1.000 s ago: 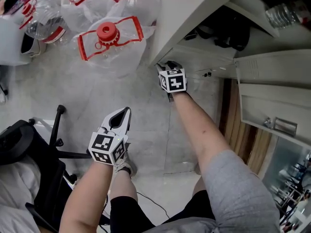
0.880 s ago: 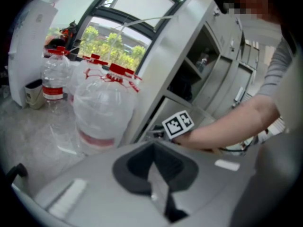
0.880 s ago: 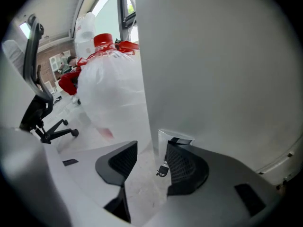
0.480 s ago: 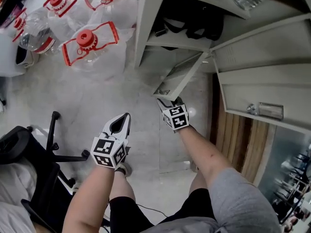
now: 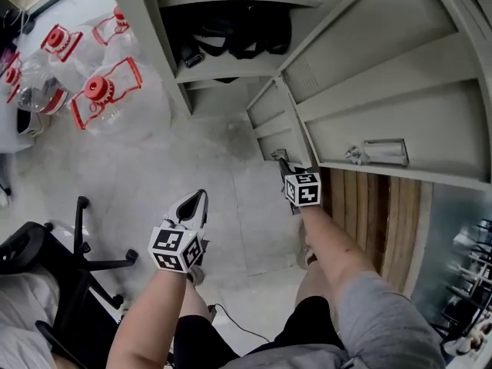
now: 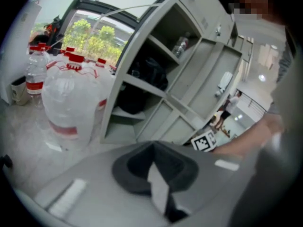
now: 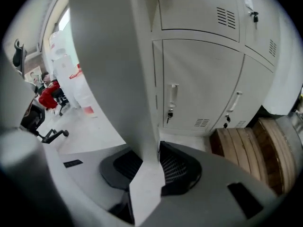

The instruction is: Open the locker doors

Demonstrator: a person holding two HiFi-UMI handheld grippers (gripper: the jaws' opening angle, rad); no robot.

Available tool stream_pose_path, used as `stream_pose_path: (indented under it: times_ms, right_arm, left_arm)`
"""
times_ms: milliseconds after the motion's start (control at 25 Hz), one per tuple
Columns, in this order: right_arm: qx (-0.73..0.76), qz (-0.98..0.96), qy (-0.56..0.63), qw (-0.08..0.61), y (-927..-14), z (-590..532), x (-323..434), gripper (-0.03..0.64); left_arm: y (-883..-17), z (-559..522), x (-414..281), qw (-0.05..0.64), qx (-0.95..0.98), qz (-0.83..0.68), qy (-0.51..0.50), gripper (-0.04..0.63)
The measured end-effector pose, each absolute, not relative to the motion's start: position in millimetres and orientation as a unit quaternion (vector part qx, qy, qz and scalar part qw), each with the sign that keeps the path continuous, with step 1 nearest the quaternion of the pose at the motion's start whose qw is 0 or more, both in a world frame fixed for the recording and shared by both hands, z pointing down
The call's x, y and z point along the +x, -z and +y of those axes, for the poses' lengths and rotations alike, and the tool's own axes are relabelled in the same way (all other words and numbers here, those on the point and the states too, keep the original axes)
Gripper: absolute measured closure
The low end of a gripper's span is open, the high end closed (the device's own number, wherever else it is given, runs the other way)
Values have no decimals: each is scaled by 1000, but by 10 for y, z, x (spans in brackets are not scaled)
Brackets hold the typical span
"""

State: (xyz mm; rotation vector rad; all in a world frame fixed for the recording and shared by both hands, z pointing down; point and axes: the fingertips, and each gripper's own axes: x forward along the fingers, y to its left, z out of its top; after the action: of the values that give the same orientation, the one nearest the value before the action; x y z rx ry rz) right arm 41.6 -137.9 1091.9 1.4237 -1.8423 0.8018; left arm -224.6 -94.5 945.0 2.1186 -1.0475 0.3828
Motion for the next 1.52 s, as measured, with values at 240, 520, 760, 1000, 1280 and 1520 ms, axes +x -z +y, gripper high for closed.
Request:
stream_pose_path:
  times_ms: [240, 520, 760, 1000, 1280, 1520]
  right_arm:
    - [549, -700, -307, 338, -10863, -1445, 599, 515]
    - [537, -679, -403, 296, -10668, -640, 297, 436]
    - [432, -769, -393, 260, -9634, -29, -468, 537]
    - [429, -787, -365, 250, -8873, -378, -520, 538]
    - [416, -800, -351, 253, -8200, -441, -492, 538]
    - [384, -822, -343, 244, -7610, -320, -591, 538]
  left_arm:
    - [-9335, -987, -1986, 356, 830, -400, -155, 592]
    - [-9175, -904, -1953, 368, 815, -422, -152, 591]
    - [-8753, -709, -1965, 386, 800, -439, -136, 592]
    - [-8289, -652, -1866, 403, 801, -425, -128, 594]
    - [-7697, -660, -2023, 384, 805, -440, -104, 592]
    - [-7158, -617, -2139, 360, 815, -442, -103, 591]
